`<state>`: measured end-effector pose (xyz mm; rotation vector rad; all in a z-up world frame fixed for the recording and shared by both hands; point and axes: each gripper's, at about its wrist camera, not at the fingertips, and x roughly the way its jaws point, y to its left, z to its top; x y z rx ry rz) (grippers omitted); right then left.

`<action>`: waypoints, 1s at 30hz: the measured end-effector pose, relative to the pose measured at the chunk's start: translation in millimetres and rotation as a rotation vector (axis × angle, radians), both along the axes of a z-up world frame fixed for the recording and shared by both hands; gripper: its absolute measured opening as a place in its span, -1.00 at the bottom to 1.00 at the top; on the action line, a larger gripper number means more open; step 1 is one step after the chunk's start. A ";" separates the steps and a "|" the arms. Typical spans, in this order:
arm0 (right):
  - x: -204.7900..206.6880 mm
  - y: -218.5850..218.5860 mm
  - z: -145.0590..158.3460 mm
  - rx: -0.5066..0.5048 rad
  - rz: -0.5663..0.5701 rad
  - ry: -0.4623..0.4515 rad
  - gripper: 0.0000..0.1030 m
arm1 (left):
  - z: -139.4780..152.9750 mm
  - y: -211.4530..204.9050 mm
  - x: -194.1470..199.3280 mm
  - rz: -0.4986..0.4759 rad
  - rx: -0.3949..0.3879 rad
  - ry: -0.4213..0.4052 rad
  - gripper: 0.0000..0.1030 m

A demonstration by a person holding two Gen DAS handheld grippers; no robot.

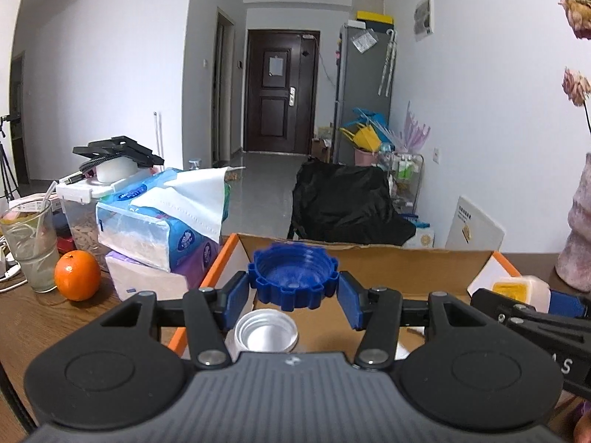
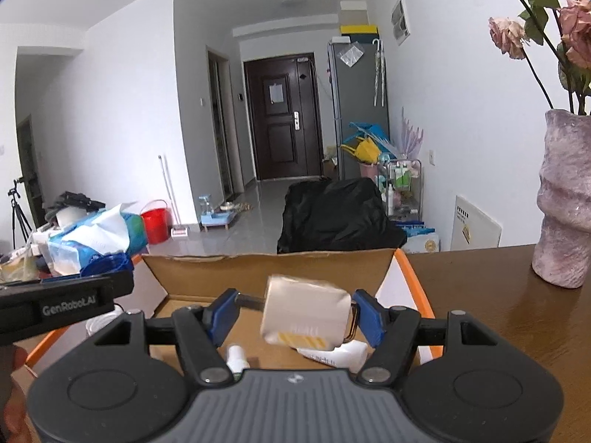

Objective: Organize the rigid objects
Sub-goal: 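Lower the blue cap and cube plug into the box and open both tools, then withdraw both open tools up from the cardboard box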

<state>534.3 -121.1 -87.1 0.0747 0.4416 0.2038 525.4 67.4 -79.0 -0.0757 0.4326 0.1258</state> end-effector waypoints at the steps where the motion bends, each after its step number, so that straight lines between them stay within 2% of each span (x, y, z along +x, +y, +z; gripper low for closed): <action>1: 0.4 -0.9 0.6 0.001 -0.006 0.002 0.36 | 0.6 0.1 0.3 -0.005 -0.004 0.006 0.26; 2: 0.4 -2.3 1.7 0.006 -0.012 0.002 0.47 | 1.5 0.7 0.5 -0.003 -0.009 0.011 0.58; 4: -1.2 -5.7 4.1 0.013 -0.032 -0.008 0.95 | 3.1 1.9 -3.3 0.011 -0.011 -0.014 0.74; 7: -4.0 -8.8 7.9 0.016 -0.058 -0.033 1.00 | 6.3 0.0 -7.2 0.021 0.017 -0.036 1.00; 15: -1.2 -12.4 7.9 0.031 -0.081 -0.030 1.00 | 8.0 -2.4 -8.0 0.033 0.025 -0.041 1.00; 22: -3.7 -14.3 10.4 0.035 -0.085 -0.036 1.00 | 10.2 0.5 -10.4 0.037 -0.002 -0.036 1.00; 30: -16.6 -17.5 14.7 0.032 -0.110 -0.057 1.00 | 13.5 -2.4 -24.0 0.040 0.001 -0.048 1.00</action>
